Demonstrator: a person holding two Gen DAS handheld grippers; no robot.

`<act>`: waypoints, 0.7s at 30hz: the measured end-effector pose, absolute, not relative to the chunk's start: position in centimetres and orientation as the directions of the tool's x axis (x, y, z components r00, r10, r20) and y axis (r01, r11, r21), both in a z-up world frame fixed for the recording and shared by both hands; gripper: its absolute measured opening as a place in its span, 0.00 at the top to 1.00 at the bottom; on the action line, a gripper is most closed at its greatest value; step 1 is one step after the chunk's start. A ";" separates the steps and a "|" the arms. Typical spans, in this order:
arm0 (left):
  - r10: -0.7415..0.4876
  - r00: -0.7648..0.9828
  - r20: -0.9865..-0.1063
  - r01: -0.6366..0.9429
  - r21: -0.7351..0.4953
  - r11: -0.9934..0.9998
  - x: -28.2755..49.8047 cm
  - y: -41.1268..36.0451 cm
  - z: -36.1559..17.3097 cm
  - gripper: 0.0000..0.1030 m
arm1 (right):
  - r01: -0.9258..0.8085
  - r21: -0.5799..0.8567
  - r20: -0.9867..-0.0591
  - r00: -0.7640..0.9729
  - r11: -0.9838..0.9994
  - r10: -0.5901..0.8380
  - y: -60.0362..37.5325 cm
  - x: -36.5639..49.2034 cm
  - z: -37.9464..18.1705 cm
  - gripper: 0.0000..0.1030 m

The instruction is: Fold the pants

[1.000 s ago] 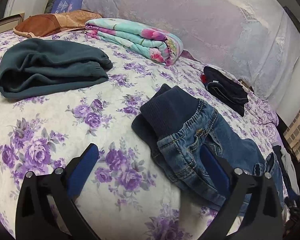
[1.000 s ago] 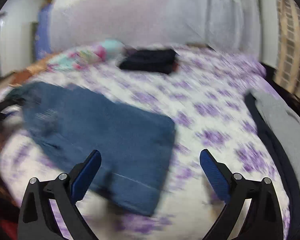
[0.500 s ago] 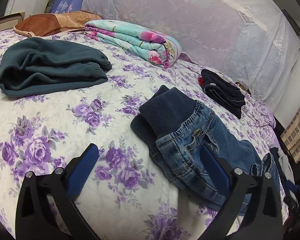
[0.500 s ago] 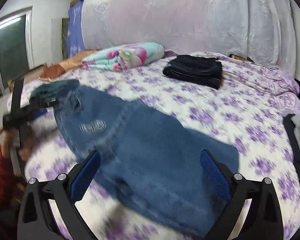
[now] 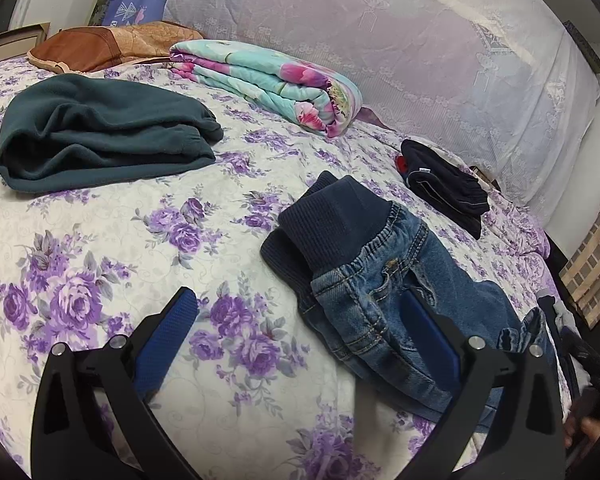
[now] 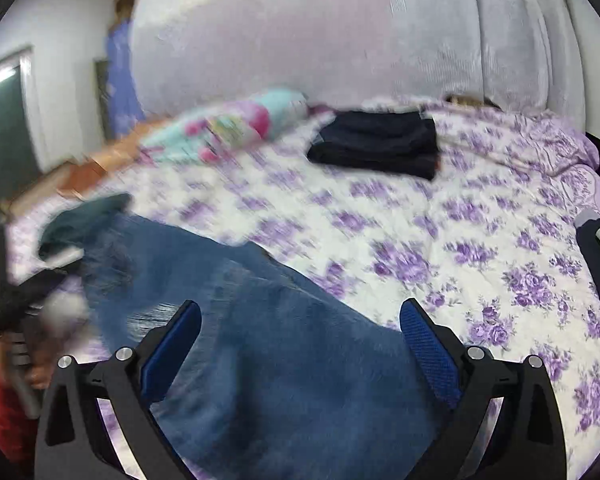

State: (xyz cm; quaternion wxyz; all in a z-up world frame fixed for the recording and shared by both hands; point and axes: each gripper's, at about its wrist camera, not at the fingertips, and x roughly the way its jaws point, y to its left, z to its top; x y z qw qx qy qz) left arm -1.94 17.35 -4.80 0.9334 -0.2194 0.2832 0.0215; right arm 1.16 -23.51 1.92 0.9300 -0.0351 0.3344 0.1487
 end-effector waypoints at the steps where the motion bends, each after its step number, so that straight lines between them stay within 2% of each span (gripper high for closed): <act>1: -0.084 0.838 -0.539 -0.164 -0.396 0.903 -1.9 17.4 -4.8 0.04 | -0.300 -0.040 -0.707 0.682 0.953 0.185 -22.5 3.0 -0.4 0.03; 2: -0.084 0.837 -0.540 -0.165 -0.396 0.904 -1.9 17.4 -4.8 0.04 | -0.310 -0.049 -0.737 0.653 0.950 0.175 -22.3 3.8 -1.8 0.03; 4: -0.085 0.837 -0.540 -0.164 -0.396 0.903 -1.9 17.4 -4.8 0.04 | -0.311 0.037 -0.729 0.641 0.950 0.238 -23.5 4.1 -1.2 0.03; 8: -0.080 0.833 -0.547 -0.168 -0.388 0.906 -1.8 17.2 -4.8 0.04 | -0.267 0.048 -0.646 0.727 0.962 0.234 -25.2 1.6 0.9 0.03; 10: -0.077 0.831 -0.551 -0.170 -0.382 0.908 -1.6 17.2 -4.8 0.04 | -0.318 0.051 -0.620 0.733 0.947 0.280 -25.4 -0.5 1.5 0.03; 12: -0.071 0.827 -0.557 -0.174 -0.374 0.911 -1.5 17.1 -4.8 0.04 | -0.355 -0.002 -0.659 0.703 0.935 0.266 -24.8 -1.3 0.3 0.03; 13: -0.069 0.827 -0.559 -0.174 -0.371 0.912 -1.4 17.1 -4.8 0.04 | -0.364 -0.088 -0.698 0.686 0.927 0.203 -23.9 -1.3 -1.3 0.03; 14: -0.067 0.826 -0.560 -0.175 -0.368 0.913 -1.4 17.1 -4.8 0.04 | -0.370 -0.116 -0.725 0.666 0.922 0.176 -23.3 -1.0 -1.9 0.03; 18: -0.038 0.813 -0.582 -0.195 -0.332 0.923 -1.2 16.6 -4.8 0.04 | -0.359 -0.112 -0.712 0.680 0.927 0.178 -23.3 -1.1 -1.6 0.03; 21: 0.023 0.785 -0.619 -0.212 -0.234 0.949 -0.8 15.0 -4.5 0.04 | -0.362 -0.101 -0.710 0.678 0.927 0.188 -23.3 -0.9 -1.8 0.03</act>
